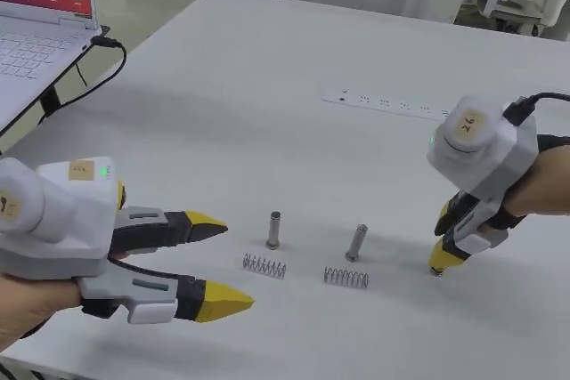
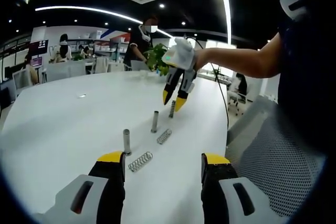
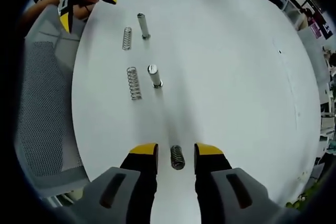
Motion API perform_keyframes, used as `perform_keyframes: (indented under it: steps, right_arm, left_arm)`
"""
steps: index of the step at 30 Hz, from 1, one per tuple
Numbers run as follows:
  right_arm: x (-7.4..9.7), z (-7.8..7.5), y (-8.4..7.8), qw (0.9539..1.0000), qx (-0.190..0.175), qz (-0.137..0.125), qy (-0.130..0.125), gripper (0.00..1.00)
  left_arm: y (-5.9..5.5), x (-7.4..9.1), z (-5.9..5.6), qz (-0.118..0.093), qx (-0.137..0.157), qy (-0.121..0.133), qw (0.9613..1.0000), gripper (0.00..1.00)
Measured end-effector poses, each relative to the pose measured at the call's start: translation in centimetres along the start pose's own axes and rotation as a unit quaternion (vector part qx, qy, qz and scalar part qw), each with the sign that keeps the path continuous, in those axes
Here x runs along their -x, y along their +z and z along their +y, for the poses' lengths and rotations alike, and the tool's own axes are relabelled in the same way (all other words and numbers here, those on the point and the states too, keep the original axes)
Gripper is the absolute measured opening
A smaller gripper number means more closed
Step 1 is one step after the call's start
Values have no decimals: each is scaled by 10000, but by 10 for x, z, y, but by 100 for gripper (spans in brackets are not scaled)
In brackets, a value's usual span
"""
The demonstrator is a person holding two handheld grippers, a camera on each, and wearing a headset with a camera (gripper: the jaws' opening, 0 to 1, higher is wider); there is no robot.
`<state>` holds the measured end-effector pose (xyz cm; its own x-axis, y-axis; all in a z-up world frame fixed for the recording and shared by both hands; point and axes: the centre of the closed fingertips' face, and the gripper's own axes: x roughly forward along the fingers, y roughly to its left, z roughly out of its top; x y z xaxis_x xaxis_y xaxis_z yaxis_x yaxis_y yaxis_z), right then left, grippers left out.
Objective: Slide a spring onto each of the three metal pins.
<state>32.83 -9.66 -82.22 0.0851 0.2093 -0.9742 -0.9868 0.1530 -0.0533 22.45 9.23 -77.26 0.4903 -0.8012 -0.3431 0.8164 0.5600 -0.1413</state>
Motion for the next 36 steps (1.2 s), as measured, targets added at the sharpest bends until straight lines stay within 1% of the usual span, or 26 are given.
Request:
perform_keyframes:
  steps: [2, 10, 15, 18, 24, 29, 36]
  right_arm:
    - [-1, -2, 2, 10000, 56, -9, -6, 25]
    - [2, 12, 18, 9996, 245, -113, 17, 26]
    - [1, 20, 25, 9993, 328, -145, 49, 25]
    - [-1, 27, 28, 9992, 375, -145, 86, 24]
    - [-5, 34, 36, 9986, 494, -170, 101, 23]
    - [-6, 43, 46, 9979, 575, -259, 130, 20]
    - [-15, 53, 54, 9969, 690, -290, 230, 17]
  left_arm:
    - [0, 0, 0, 3, -6, -2, 10000, 53]
    - [0, 1, -1, 1, -12, -8, 10000, 53]
    - [1, 1, -1, -4, -12, -3, 10000, 52]
    - [1, 1, -2, -13, -12, -7, 10000, 52]
    - [1, 1, -2, -16, -12, -1, 10000, 52]
    - [2, 0, -2, -12, -28, -13, 10000, 51]
    - [2, 0, -2, -14, -29, -9, 10000, 51]
